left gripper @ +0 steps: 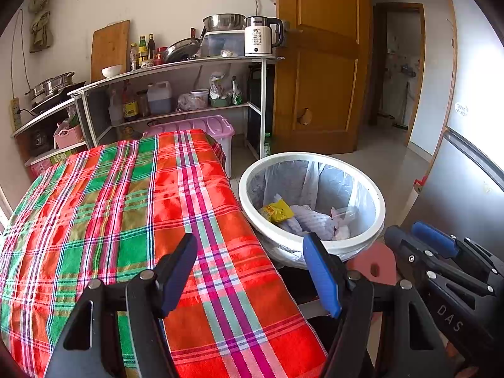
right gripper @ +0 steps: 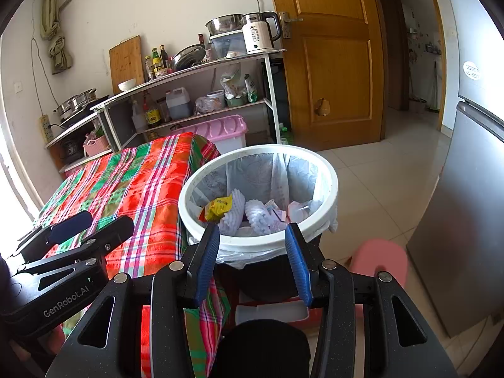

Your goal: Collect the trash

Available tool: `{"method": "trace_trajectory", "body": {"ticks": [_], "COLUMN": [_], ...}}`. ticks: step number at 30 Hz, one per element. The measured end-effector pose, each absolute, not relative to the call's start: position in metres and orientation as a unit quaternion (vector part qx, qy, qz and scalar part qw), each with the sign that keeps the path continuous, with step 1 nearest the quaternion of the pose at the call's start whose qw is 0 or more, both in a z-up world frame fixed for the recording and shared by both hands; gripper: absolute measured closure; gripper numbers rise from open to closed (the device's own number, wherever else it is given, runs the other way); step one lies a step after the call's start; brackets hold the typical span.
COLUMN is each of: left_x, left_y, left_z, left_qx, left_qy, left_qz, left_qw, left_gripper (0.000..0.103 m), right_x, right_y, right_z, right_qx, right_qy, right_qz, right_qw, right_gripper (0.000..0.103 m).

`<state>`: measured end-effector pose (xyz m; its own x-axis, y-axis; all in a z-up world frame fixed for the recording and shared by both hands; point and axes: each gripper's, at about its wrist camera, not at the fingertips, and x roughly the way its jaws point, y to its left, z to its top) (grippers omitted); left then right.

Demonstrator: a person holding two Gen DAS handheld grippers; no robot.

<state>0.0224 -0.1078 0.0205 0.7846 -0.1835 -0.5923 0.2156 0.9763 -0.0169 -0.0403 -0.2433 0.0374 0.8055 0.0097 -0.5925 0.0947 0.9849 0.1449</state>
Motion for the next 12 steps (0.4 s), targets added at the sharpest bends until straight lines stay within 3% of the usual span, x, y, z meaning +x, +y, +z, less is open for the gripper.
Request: {"method": "trace_trajectory", "body": {"ticks": [12], "left_x": [0.0225], "left_y": [-0.1085], "left_z": [0.0196], "left_qx": [0.024], "left_qy": [0.314], "left_qz": [-0.107], "left_qw": [0.943], "left_gripper": [0.032], "right_x": [-0.0406], "right_y": [-0.2434], "right_z": [0.0381], "right_qx": [0.084], "right_qy": [0.311], "right_qz": [-0.022], "right_qw": [0.946], "right_gripper": [0.059]}}
